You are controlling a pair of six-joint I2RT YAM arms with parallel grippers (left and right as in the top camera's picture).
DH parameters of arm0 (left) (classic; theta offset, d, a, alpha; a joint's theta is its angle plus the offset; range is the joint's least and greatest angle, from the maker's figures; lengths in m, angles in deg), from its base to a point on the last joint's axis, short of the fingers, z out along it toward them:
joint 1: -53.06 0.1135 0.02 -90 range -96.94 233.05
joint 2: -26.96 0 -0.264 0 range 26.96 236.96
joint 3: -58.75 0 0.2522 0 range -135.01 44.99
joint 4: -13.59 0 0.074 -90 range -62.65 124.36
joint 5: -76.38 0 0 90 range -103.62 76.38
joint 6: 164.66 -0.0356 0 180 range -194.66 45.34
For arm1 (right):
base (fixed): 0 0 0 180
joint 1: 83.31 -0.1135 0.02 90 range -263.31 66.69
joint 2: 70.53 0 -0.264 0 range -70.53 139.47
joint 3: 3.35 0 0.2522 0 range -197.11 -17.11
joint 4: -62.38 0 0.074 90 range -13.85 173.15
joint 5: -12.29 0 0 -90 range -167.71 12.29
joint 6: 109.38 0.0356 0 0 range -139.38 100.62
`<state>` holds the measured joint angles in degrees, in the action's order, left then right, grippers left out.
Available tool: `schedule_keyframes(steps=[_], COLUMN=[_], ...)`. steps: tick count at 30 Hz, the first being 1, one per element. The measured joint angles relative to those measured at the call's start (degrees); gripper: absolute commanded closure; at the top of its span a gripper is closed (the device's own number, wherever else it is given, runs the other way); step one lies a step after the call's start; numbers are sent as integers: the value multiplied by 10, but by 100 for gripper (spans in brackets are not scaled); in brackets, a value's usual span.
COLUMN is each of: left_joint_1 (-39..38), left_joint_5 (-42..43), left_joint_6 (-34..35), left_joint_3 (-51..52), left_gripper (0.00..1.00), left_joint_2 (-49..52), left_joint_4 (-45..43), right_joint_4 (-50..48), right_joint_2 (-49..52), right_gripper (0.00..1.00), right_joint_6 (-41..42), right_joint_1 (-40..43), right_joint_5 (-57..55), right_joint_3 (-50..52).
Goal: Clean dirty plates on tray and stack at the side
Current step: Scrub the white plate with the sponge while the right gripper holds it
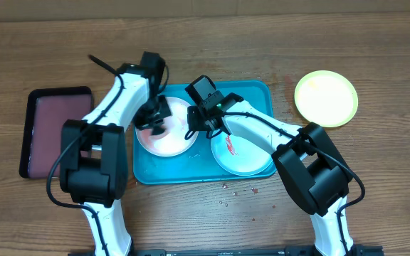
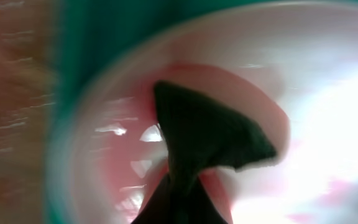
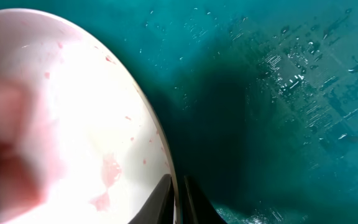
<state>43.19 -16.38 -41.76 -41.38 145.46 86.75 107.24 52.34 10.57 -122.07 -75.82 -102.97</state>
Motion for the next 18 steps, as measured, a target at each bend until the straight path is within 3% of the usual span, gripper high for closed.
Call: schedule_keyframes(steps=[4,9,18], left_joint_1=[31,43,43], left_joint_5=[-73,-86,48], left_joint_6=[0,0,-27], left_joint_3=[0,0,1], left_gripper=[96,96,96], left_joint_2=[0,0,0], left_joint_4=[40,39,-59], right_joint_4=[0,-4,0], right_joint_2=[0,0,0], right_gripper=[92,92,92], right_joint_6=[0,0,0], right_joint_1=[0,-7,-3], right_joint_5=[2,8,0], right_joint_3=[0,0,0])
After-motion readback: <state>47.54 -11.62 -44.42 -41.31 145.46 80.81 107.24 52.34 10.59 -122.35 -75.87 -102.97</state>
